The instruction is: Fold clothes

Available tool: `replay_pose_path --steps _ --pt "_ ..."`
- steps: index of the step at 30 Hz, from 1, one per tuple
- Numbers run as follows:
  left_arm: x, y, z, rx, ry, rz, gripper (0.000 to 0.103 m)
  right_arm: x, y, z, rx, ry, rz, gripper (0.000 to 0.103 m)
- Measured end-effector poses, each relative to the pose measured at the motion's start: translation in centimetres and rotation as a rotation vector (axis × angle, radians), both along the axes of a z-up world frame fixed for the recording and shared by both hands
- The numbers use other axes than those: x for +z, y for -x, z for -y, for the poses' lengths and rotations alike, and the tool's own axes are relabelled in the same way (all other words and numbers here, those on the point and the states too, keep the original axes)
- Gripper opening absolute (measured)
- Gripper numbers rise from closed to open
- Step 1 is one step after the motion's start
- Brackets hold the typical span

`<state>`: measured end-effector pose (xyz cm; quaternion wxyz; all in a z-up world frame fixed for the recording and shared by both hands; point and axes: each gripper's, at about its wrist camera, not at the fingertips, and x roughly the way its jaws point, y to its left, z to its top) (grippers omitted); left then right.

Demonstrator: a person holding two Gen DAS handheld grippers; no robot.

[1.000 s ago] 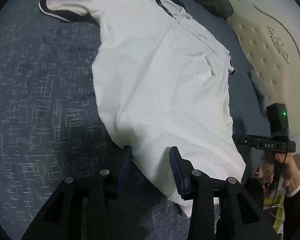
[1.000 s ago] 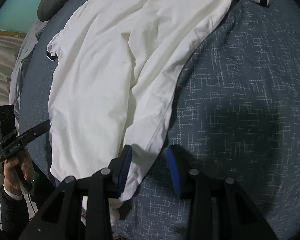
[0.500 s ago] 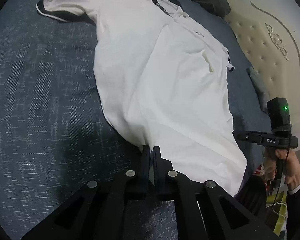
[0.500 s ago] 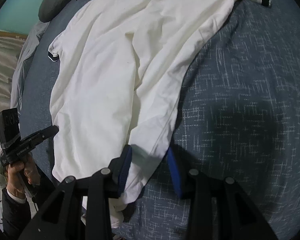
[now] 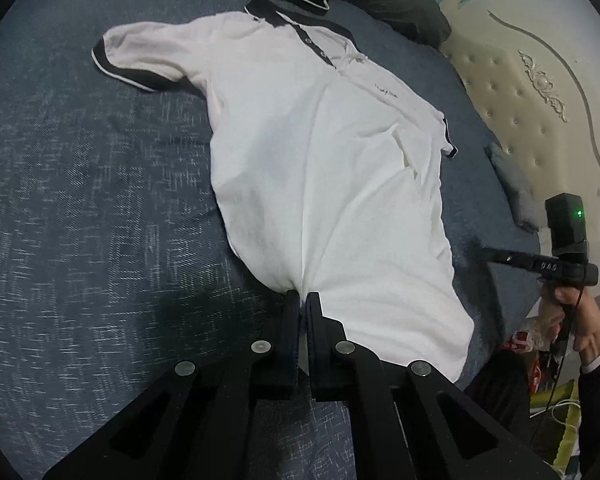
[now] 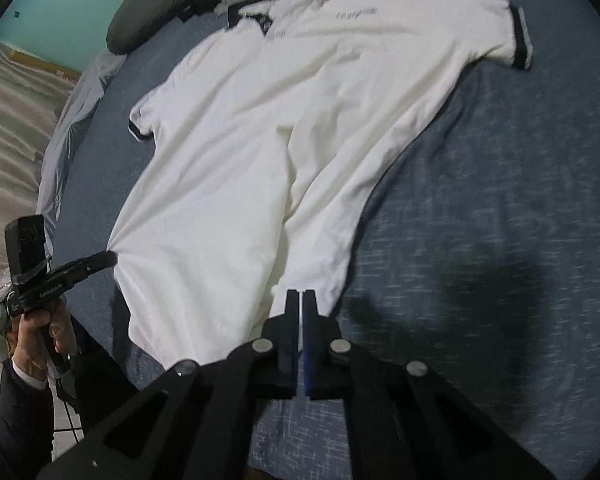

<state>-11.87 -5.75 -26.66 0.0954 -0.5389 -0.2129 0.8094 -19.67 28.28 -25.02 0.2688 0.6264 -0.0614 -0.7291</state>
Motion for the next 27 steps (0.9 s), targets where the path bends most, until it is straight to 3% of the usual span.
replay_pose_path --steps 6,10,13,20,27 --pt "1.3 0.3 0.7 0.01 0.029 -0.011 0.003 1.7 0.8 -1.7 -0.045 -0.009 -0.035 0.0" --pt "1.8 0.1 1.4 0.01 0.056 -0.012 0.003 0.4 0.6 -1.4 -0.048 0.036 0.035 0.005" --pt "2.1 -0.3 2.7 0.025 0.062 -0.013 0.003 -1.0 -0.2 -0.5 -0.029 0.013 0.097 0.046" --pt "2.3 -1.0 4.8 0.061 0.054 -0.012 0.003 -4.3 -1.3 2.9 -0.008 0.008 0.183 0.047" --pt "2.1 -1.3 5.8 0.081 0.027 -0.016 0.003 -6.1 -2.2 5.6 0.013 -0.011 0.206 0.047"
